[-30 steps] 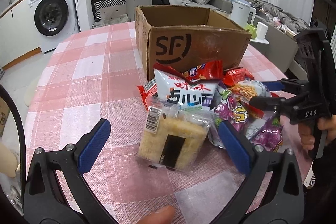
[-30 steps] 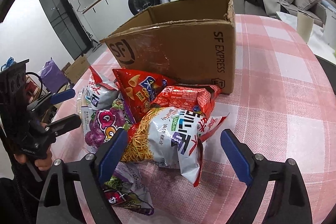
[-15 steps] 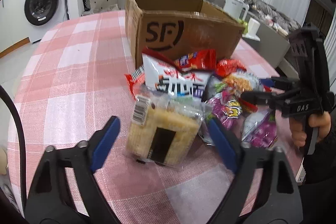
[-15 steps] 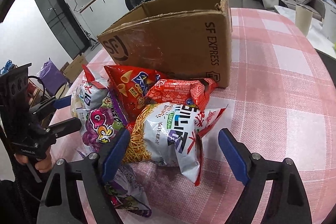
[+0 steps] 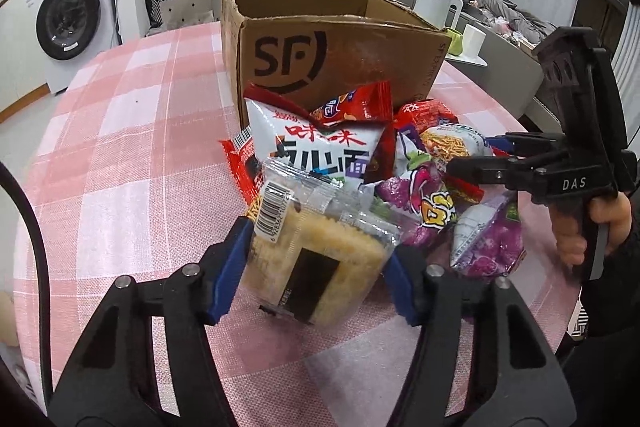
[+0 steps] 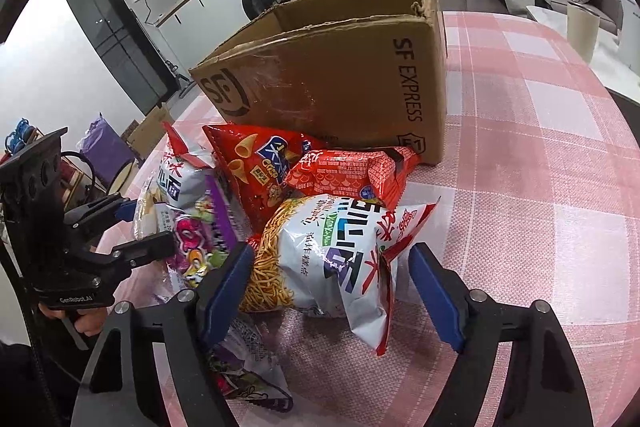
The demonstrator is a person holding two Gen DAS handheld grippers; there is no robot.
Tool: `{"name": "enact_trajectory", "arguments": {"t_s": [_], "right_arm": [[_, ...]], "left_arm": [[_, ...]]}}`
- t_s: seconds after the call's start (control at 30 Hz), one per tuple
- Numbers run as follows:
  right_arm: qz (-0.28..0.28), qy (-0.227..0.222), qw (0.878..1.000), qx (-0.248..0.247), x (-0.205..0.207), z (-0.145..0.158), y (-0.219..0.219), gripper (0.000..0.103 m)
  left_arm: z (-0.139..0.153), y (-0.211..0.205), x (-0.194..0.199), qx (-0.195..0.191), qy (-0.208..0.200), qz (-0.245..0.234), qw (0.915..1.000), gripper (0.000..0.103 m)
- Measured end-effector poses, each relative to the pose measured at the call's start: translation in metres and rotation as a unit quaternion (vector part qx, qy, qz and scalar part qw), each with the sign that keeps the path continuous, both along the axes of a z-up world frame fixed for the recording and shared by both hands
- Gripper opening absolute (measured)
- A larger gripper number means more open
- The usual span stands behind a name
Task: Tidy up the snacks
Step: 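Grasp the clear-wrapped bread cake with the left tool while the right tool grasps the white noodle-snack bag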
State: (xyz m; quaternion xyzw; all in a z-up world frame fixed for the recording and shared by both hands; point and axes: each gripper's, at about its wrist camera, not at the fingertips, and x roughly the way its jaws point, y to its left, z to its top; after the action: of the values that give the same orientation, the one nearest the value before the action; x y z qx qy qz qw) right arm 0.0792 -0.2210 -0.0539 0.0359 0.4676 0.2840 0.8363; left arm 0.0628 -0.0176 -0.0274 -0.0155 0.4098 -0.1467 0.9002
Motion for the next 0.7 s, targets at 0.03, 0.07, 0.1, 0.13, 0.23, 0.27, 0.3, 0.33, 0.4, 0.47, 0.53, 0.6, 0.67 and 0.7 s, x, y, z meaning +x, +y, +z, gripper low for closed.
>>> {"name": "enact_trajectory", "arguments": {"t_s": [0.03, 0.07, 0.1, 0.13, 0.23, 0.27, 0.3, 0.33, 0.4, 0.47, 0.53, 0.6, 0.67, 0.7], "right_arm": [[0.001, 0.001, 1.0, 0.002, 0.0, 0.0, 0.0, 0.074], [0.001, 0.001, 1.0, 0.004, 0.0, 0.0, -0.001, 0.073], [0.002, 0.0, 1.0, 0.004, -0.001, 0.0, -0.001, 0.072], [0.001, -0.001, 1.0, 0.004, -0.002, 0.0, -0.002, 0.069], [0.004, -0.004, 1.0, 0.003, -0.003, 0.002, -0.004, 0.062], [0.005, -0.007, 1.0, 0.002, -0.004, 0.003, -0.004, 0.062], [0.007, -0.008, 1.0, 0.001, -0.004, 0.004, -0.004, 0.06], [0.008, -0.01, 1.0, -0.001, -0.004, 0.005, -0.005, 0.058], [0.01, -0.015, 1.0, -0.005, -0.006, 0.007, -0.005, 0.058], [0.011, -0.018, 1.0, -0.006, -0.007, 0.01, -0.005, 0.057], [0.014, -0.02, 1.0, -0.004, -0.008, 0.012, -0.005, 0.057], [0.015, -0.023, 1.0, -0.004, -0.01, 0.016, -0.006, 0.057], [0.016, -0.026, 1.0, 0.001, -0.011, 0.02, -0.007, 0.057], [0.016, -0.03, 0.999, 0.001, -0.012, 0.023, -0.008, 0.057]], "left_arm": [[0.001, 0.0, 0.0, 0.0, -0.001, 0.0, 1.0, 0.059], [0.002, 0.0, -0.001, -0.001, -0.003, 0.001, 1.0, 0.059], [0.002, 0.001, -0.001, -0.001, -0.004, 0.001, 1.0, 0.059], [0.004, 0.002, -0.001, -0.003, -0.005, 0.002, 1.0, 0.059], [0.005, 0.005, -0.002, -0.006, -0.009, 0.006, 0.9999, 0.059], [0.006, 0.006, -0.003, -0.007, -0.011, 0.008, 0.9999, 0.059], [0.006, 0.007, -0.003, -0.007, -0.012, 0.009, 0.9999, 0.059], [0.007, 0.008, -0.004, -0.009, -0.014, 0.011, 0.9998, 0.059], [0.009, 0.01, -0.005, -0.01, -0.017, 0.014, 0.9997, 0.059], [0.012, 0.011, -0.006, -0.012, -0.021, 0.019, 0.9995, 0.059], [0.015, 0.013, -0.007, -0.013, -0.025, 0.022, 0.9993, 0.059], [0.016, 0.015, -0.008, -0.014, -0.028, 0.026, 0.9992, 0.059], [0.018, 0.017, -0.008, -0.016, -0.03, 0.031, 0.9989, 0.059], [0.018, 0.017, -0.008, -0.016, -0.031, 0.033, 0.9988, 0.059]]}}
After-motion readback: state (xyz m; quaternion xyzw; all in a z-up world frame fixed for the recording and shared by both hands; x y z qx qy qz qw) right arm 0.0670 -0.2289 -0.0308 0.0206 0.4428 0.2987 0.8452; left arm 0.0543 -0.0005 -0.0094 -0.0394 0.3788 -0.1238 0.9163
